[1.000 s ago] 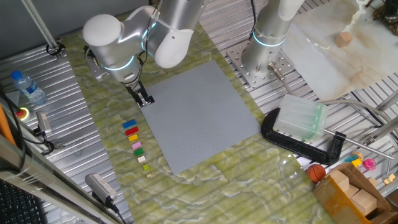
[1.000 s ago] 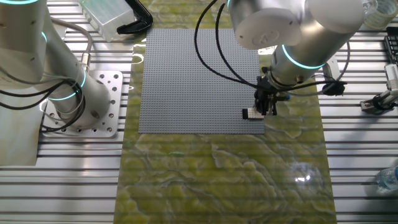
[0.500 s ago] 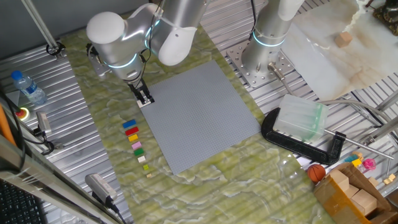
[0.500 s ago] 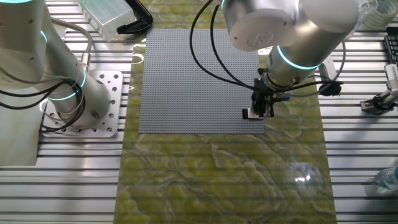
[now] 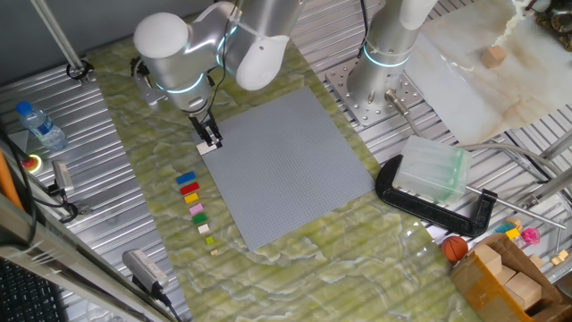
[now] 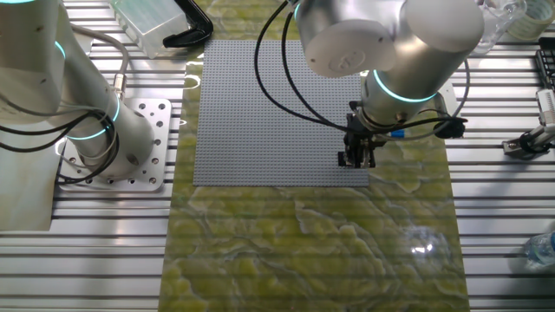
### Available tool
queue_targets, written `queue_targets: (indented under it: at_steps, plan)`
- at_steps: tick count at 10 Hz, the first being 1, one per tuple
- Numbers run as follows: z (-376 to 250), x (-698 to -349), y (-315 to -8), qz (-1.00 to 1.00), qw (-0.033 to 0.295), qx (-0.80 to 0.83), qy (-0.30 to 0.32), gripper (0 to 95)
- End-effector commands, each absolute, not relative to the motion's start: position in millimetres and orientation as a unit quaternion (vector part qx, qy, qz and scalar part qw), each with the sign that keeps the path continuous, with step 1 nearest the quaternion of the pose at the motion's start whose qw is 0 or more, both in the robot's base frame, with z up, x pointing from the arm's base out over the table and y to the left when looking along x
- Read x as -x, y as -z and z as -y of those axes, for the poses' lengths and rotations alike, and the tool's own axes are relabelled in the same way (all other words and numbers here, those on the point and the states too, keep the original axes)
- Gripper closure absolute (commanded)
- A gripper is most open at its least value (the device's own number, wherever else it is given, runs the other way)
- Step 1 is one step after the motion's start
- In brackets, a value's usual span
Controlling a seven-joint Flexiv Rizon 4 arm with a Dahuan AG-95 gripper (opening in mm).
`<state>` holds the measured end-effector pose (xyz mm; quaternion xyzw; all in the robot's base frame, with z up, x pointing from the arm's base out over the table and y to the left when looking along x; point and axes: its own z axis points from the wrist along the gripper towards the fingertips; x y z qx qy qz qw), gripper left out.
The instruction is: Build with small Lego blocks
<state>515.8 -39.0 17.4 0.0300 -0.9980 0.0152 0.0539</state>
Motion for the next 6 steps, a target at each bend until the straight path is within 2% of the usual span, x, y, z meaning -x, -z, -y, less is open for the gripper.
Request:
queue_targets:
  at_steps: [1,6]
  plan:
    - [40.1,-518.8,-8.2,0.998,0.053,-0.03,-0.014,95.0]
    - [40.8,-520.5,-1.6,0.998,0.053,-0.031,-0.015,95.0]
